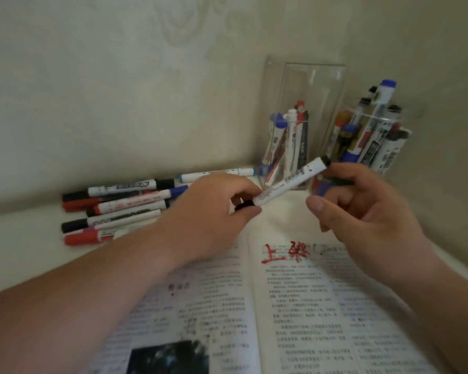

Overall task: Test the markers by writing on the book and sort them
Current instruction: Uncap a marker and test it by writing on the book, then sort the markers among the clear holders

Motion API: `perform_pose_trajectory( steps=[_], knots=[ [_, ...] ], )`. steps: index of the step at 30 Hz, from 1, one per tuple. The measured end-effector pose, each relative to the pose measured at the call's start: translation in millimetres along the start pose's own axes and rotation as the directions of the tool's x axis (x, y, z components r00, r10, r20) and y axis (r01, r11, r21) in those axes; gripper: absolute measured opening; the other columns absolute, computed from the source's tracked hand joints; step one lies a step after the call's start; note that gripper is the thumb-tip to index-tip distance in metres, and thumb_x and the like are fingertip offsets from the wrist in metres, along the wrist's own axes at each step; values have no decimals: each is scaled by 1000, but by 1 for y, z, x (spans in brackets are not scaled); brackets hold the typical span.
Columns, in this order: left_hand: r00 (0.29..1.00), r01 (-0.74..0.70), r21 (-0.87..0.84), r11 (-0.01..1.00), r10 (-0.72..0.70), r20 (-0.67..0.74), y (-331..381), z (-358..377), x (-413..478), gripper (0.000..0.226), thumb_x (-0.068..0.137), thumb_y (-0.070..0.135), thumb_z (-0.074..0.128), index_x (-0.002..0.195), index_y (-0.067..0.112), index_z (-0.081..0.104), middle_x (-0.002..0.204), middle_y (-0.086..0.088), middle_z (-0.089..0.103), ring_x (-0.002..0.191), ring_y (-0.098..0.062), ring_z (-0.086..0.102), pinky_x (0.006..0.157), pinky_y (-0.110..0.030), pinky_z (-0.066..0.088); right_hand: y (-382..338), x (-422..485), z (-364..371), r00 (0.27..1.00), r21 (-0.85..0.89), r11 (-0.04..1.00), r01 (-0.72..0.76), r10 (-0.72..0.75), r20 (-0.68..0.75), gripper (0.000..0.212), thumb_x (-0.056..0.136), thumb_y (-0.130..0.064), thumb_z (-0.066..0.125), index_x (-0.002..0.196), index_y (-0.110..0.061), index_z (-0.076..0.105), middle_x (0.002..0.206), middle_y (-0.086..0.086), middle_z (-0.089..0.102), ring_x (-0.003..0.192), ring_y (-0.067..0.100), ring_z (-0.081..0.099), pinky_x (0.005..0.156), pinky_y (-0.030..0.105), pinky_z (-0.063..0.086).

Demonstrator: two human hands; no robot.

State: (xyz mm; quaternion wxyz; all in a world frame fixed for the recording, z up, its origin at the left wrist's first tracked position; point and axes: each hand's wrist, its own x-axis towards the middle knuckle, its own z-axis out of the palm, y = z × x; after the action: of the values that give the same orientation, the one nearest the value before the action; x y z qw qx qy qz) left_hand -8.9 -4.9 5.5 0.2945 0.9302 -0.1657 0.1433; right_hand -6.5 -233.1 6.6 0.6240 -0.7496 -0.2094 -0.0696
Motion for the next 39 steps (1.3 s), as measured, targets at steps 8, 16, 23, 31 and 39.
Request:
perform_pose_trajectory(
  steps=[8, 16, 23, 31, 39],
  knots=[
    [982, 187, 373, 909, -173, -71, -63, -42, 23, 14, 91, 27, 68, 102, 25, 77, 85, 9, 58, 86, -18, 56, 75, -32, 45, 8, 1, 2, 996, -98, 994, -49, 56, 71, 29, 79, -25, 76, 106, -34, 67, 63, 5, 58, 59, 21, 51, 58, 28, 46],
    [973, 155, 336, 929, -86, -213, -84, -12, 39, 20, 84, 9, 72, 104, 12, 78, 101, -8, 69, 102, -32, 58, 90, -38, 45, 11, 2, 4, 995, -107, 994, -1, 11, 95, 26, 84, -8, 77, 103, -25, 70, 62, 2, 58, 56, 14, 50, 56, 22, 45],
    [974, 114, 412, 904, -20, -226, -95, -15, 34, 24, 78, 0, 72, 96, 15, 77, 94, -6, 68, 92, -34, 60, 80, -42, 48, 10, 5, 3, 999, -63, 997, 34, -35, -17, 23, 87, -6, 76, 94, -27, 73, 65, 4, 58, 60, 16, 51, 58, 24, 47],
    [946, 66, 367, 928, 59, -318, -84, -8, 42, 25, 77, 19, 55, 88, 15, 77, 90, -4, 69, 83, -35, 64, 75, -44, 52, -13, 15, -28, 922, -68, 995, 75, -96, -376, 19, 89, 5, 70, 86, -14, 71, 61, -9, 66, 54, 1, 58, 55, 18, 51],
    [823, -491, 270, 828, 543, -168, -12, 6, 10, 23, 95, 28, 55, 94, 21, 77, 99, 8, 69, 89, -13, 66, 80, -28, 50, -73, 74, -61, 856, -561, 814, -152, -176, -486, 18, 89, -41, 74, 100, -30, 64, 77, -11, 63, 58, 1, 57, 56, 11, 40]
  ],
)
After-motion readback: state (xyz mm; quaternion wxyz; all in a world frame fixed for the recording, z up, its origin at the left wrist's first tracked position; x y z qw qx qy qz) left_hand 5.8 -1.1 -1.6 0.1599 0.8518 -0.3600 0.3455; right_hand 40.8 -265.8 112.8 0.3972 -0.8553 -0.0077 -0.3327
